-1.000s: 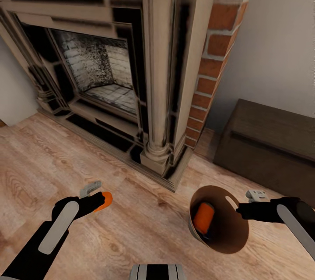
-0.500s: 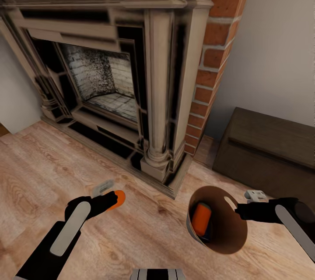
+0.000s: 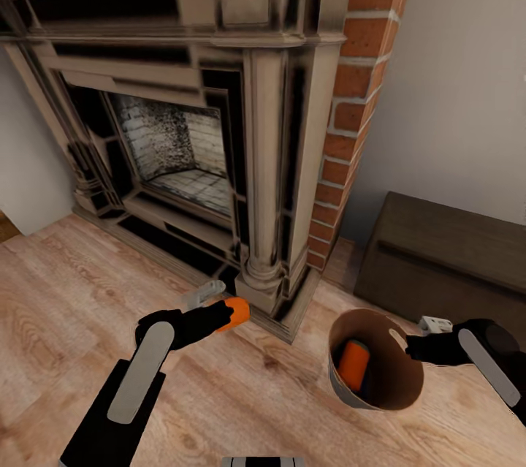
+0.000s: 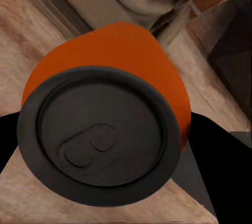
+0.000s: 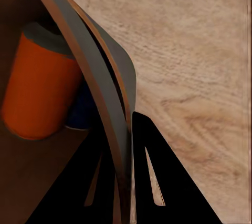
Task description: Put the three can of soda from the living room inside the tash can in the kitchen.
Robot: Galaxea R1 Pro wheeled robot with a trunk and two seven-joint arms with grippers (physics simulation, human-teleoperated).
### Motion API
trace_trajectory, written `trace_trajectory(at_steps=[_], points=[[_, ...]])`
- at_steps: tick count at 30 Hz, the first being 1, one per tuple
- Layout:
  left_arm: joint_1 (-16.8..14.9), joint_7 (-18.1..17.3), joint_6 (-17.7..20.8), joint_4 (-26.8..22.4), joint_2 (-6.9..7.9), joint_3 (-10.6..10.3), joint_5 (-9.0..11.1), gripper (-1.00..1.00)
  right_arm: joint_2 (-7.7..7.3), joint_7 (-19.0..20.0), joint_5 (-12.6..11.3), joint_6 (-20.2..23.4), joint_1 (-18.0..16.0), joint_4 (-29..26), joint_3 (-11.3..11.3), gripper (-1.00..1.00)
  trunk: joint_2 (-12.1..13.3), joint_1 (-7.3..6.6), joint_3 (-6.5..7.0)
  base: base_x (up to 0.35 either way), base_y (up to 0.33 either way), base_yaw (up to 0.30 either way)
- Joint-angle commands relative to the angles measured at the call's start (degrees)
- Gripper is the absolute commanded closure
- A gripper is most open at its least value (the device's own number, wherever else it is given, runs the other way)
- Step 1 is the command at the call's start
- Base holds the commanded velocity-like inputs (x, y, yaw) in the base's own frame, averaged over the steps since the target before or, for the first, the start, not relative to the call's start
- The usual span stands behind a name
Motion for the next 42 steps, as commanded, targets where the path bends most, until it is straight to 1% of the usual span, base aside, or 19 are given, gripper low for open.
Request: trace_trajectory(at_steps=[1,6,7,8,10,18,22,24,25,26,28,29,30,31,33,35,37,38,42], points=[[-0.1,0.0,0.5,-0.1,-0.27,0.0,-0.4,1.00,0.01,0.3,-3.0,0.1,-0.2,0.3,0.0,1.00,0.0,-0.03,0.23,0.000,0.000,0.000],[-0.4,0.0,1.7,-0.2,-1.05,0.0,0.0,1.00,0.06,0.2,-2.9,0.1,-0.8,1.3,0.1,1.00,0.0,-0.03,0.23,0.000,0.000,0.000],[-0.4,-0.1,1.8,-0.1,-1.12,-0.4,-0.1,1.00,0.07,0.2,-2.9,0.1,-0.9,1.4,0.1,1.00,0.0,-0.03,0.23,-0.008,0.000,0.000],[-0.4,-0.2,1.8,0.0,-1.18,-1.8,-0.3,1.00,0.07,0.2,-2.9,0.1,-0.9,1.5,0.1,1.00,0.0,-0.03,0.23,-0.134,0.000,0.000],[-0.8,-0.2,1.9,-0.1,-1.27,-2.5,-0.3,1.00,0.34,0.2,-2.9,0.1,-0.9,1.6,0.1,1.00,0.0,-0.03,0.23,-0.225,0.000,0.000],[-1.7,-0.1,1.9,-0.3,-2.03,-3.6,0.0,1.00,1.41,0.1,-2.5,0.1,-0.9,1.6,0.1,1.00,0.0,-0.03,0.23,-0.237,0.000,0.000],[-2.7,-0.1,2.0,-0.5,-2.48,-3.7,0.2,1.00,1.49,0.1,-2.4,0.1,-1.0,1.6,0.1,1.00,0.1,-0.13,1.12,-0.046,0.000,0.000],[-4.4,-0.1,3.0,-0.9,-2.92,-3.6,0.5,1.00,1.55,0.0,-2.4,0.1,-1.0,2.0,0.1,1.00,0.1,-0.18,1.56,-0.016,0.000,0.000],[-6.8,0.0,4.4,-1.0,-3.19,-3.3,2.5,1.00,1.85,-1.1,-2.4,0.1,-1.8,3.3,0.1,1.00,0.1,-0.21,1.78,-0.007,0.000,0.000],[-8.5,0.8,5.1,-1.1,-3.27,-3.1,5.5,1.00,2.51,-2.8,-2.4,0.1,-2.9,4.7,0.1,1.00,0.1,-0.23,2.00,-0.005,0.000,0.000],[-10.4,3.7,5.7,-1.1,-3.38,-3.0,12.0,1.00,3.57,-5.7,-2.4,0.1,-4.8,7.4,0.1,1.00,0.1,-0.28,2.45,-0.002,0.000,0.000],[-10.7,4.6,5.8,-1.1,-3.44,-3.2,13.7,1.00,3.73,-6.2,-2.4,0.1,-5.1,7.8,0.1,1.00,0.2,-0.31,2.67,-0.002,0.000,0.000],[-11.7,7.0,6.0,-1.1,-3.83,-3.7,18.1,1.00,4.09,-7.2,-2.4,0.1,-5.7,8.7,0.1,1.00,0.2,-0.34,2.89,0.000,0.000,0.000],[-12.6,8.2,6.1,-0.9,-4.26,-4.7,20.0,1.00,4.23,-7.6,-2.4,0.1,-6.0,9.0,0.1,1.00,0.2,-0.36,3.11,0.000,0.000,0.000],[-13.7,9.6,6.1,-0.6,-4.77,-7.0,22.0,1.00,4.34,-8.0,-2.4,0.1,-6.2,9.3,0.1,1.00,0.2,-0.41,3.55,0.000,0.000,0.000],[-14.5,10.7,6.1,-0.4,-5.58,-9.3,25.1,1.00,4.48,-8.3,-2.4,0.1,-6.4,9.6,0.1,1.00,0.2,-0.46,4.00,0.000,0.000,0.000],[-15.0,11.1,6.1,-0.3,-6.18,-10.2,27.1,1.00,4.91,-8.4,-2.3,0.1,-6.4,9.9,0.1,1.00,0.3,-0.52,4.44,0.000,0.000,0.000],[-15.2,11.2,6.0,-0.2,-6.31,-10.5,27.5,1.00,5.19,-8.4,-2.3,0.1,-6.4,9.9,0.1,1.00,0.3,-0.54,4.66,0.000,0.000,0.000],[-17.0,11.5,5.8,3.6,-6.95,-14.4,29.0,1.00,7.41,-9.4,-1.6,0.1,-6.5,9.9,0.2,1.00,0.3,-0.64,5.55,0.000,0.000,0.000]])
